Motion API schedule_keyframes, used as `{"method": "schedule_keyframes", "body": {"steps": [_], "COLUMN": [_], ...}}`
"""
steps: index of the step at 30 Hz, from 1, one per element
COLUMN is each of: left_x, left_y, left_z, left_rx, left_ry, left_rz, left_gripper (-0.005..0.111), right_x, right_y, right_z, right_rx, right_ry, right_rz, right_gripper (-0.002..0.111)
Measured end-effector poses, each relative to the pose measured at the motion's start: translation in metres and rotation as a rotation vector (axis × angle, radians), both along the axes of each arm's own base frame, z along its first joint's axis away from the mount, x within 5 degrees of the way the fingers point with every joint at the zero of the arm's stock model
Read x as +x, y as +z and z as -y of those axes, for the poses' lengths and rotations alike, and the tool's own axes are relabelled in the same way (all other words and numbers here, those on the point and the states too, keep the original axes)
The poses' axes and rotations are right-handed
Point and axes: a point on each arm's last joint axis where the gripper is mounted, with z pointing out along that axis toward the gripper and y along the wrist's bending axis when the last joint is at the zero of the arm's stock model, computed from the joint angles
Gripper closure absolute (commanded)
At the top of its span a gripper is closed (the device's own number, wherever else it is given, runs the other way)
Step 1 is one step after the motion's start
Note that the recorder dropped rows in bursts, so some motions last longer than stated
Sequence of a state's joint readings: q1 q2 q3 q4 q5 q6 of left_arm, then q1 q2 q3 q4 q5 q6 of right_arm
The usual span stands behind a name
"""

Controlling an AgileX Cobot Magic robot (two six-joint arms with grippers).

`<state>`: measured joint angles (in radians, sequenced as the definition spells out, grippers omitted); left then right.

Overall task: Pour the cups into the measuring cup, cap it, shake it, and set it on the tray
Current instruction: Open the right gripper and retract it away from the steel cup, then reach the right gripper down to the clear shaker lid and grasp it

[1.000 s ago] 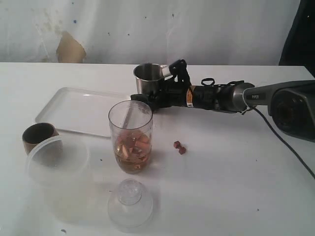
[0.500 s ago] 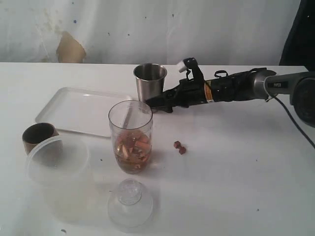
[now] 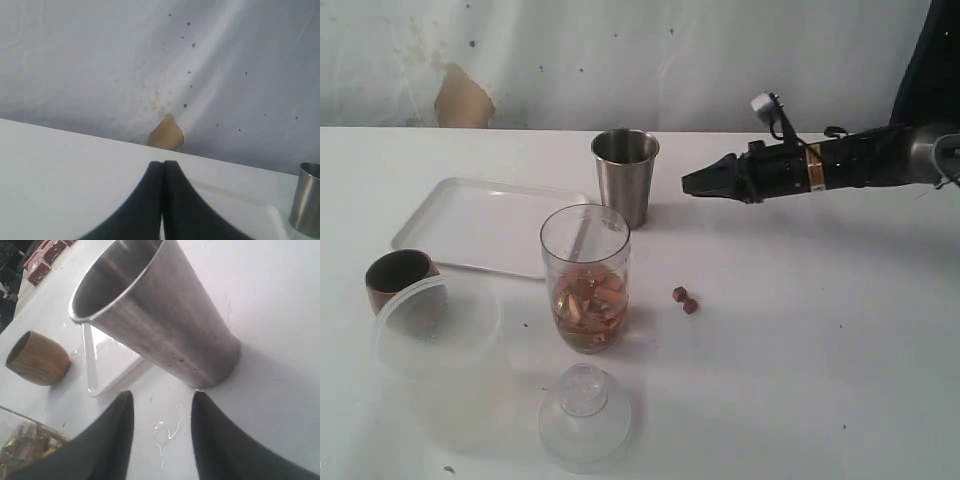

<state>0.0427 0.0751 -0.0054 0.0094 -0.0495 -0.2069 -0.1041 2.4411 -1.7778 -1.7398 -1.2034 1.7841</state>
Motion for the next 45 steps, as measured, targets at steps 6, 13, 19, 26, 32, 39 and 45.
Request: {"method": "schedule_keyframes", "body": {"steps": [6,13,19,26,32,39,45], "left_x": [0.0,0.0,0.0,0.0,0.0,0.0,0.0], "left_y": [0.0,0.0,0.0,0.0,0.0,0.0,0.0], "left_z": [0.0,0.0,0.0,0.0,0.0,0.0,0.0], "left_rx": [0.0,0.0,0.0,0.0,0.0,0.0,0.0], "left_ry": [0.0,0.0,0.0,0.0,0.0,0.0,0.0], "left_rz": [0.0,0.0,0.0,0.0,0.0,0.0,0.0], "left_gripper": [0.107,0.107,0.107,0.107,0.107,0.107,0.107], "right_x": [-0.019,-0.053,-0.087,-0.14,-0.187,-0.236,-0.256], "right_y": [0.033,0.074,0.1,0.128,0.139,0.152,0.157], "right_z": [0.02,0.027,0.021,0.013,0.001,-0.006,-0.015], "right_rx": [0.007,0.005,0.002,-0.04,-0.289,-0.568,-0.682], "right_ry": [-0.05,-0.077,-0.075,-0.098,-0.31,-0.603,-0.681], "right_rz": [-0.007,0.009,0.016,0.068,0.211,0.404,0.518], "right_gripper": [0.101,0.108,0.108,0.108,0.108,0.108,0.108]}}
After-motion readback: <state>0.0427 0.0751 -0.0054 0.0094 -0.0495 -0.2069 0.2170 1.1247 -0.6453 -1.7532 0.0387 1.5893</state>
